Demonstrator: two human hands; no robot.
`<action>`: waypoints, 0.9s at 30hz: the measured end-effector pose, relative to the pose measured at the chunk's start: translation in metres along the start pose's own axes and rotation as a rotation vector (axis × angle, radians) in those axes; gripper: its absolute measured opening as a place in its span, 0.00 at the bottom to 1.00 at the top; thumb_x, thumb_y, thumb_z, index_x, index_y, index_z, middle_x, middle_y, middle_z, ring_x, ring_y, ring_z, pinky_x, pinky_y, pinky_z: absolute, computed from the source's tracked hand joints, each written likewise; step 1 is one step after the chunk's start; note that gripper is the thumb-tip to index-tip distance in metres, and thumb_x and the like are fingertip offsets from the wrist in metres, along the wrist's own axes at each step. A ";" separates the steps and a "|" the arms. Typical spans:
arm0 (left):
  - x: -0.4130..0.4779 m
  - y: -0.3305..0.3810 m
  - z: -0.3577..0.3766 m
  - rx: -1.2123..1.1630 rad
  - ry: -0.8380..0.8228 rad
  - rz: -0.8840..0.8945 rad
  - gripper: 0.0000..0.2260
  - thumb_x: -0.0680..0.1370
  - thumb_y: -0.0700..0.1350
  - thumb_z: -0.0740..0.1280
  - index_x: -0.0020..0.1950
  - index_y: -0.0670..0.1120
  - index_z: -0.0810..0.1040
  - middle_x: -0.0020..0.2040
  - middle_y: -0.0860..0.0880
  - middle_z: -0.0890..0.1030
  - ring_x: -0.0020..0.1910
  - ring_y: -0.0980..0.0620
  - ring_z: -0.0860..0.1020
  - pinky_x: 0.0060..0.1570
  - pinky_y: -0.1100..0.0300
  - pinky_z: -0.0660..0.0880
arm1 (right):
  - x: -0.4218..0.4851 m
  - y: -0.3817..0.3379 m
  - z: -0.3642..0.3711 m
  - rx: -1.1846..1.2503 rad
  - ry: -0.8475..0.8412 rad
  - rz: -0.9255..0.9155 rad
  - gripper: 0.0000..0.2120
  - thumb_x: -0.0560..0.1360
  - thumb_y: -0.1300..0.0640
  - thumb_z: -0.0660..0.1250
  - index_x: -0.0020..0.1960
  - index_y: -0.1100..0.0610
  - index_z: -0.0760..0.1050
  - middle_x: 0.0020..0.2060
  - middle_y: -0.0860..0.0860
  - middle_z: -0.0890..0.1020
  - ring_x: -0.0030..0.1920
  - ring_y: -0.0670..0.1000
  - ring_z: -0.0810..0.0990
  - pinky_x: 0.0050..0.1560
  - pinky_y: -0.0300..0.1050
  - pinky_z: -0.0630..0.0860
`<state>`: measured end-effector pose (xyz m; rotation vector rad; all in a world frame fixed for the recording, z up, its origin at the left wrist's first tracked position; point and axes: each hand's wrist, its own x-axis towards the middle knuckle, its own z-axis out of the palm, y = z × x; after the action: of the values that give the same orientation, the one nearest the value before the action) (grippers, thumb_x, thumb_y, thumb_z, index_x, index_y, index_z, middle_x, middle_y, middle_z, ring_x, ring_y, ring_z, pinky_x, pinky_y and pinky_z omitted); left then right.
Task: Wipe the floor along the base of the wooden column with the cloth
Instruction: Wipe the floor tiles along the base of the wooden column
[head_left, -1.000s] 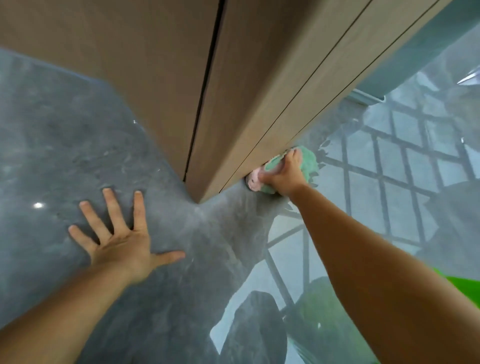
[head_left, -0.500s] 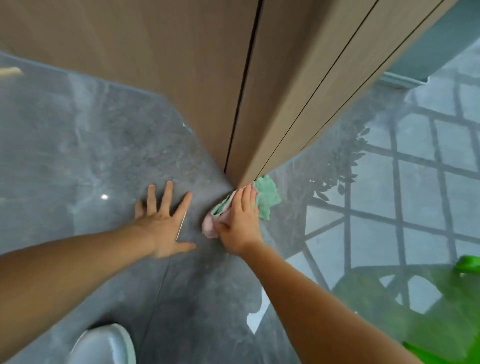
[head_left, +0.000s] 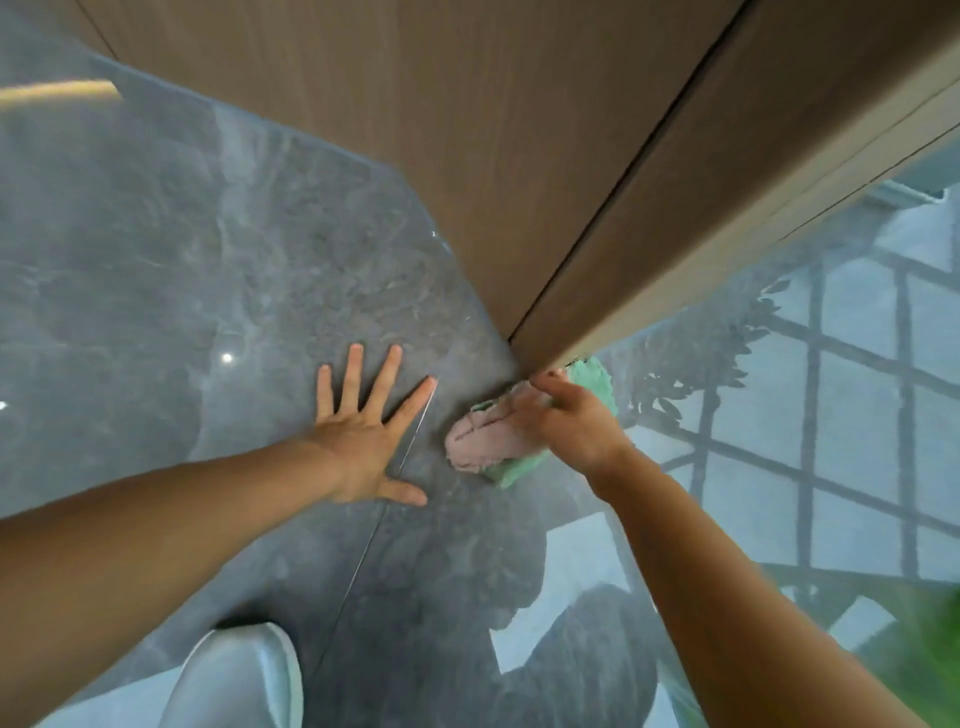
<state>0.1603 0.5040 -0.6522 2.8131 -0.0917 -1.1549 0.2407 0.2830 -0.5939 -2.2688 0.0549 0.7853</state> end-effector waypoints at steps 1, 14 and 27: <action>0.001 -0.001 0.002 -0.016 0.027 0.008 0.58 0.59 0.80 0.58 0.64 0.62 0.14 0.65 0.47 0.11 0.63 0.34 0.14 0.63 0.31 0.24 | -0.009 0.003 0.000 -0.056 0.105 -0.057 0.19 0.77 0.54 0.64 0.67 0.56 0.74 0.64 0.56 0.77 0.63 0.56 0.74 0.63 0.46 0.70; 0.007 -0.087 0.006 -0.343 0.632 -0.422 0.43 0.74 0.70 0.50 0.78 0.40 0.61 0.79 0.34 0.59 0.77 0.30 0.56 0.75 0.36 0.53 | -0.011 -0.003 0.118 -0.688 0.102 -0.204 0.33 0.79 0.41 0.49 0.79 0.51 0.43 0.78 0.60 0.38 0.74 0.71 0.33 0.73 0.61 0.31; 0.019 -0.104 0.016 -0.156 0.734 -0.462 0.40 0.74 0.67 0.55 0.78 0.42 0.60 0.80 0.38 0.57 0.79 0.35 0.53 0.76 0.39 0.51 | 0.203 -0.186 0.112 -0.487 -0.018 -0.669 0.36 0.76 0.59 0.62 0.78 0.62 0.47 0.78 0.60 0.54 0.79 0.57 0.48 0.78 0.52 0.47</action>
<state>0.1646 0.6047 -0.6891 2.9805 0.6915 -0.0859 0.3958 0.5301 -0.6517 -2.4761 -0.9453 0.4822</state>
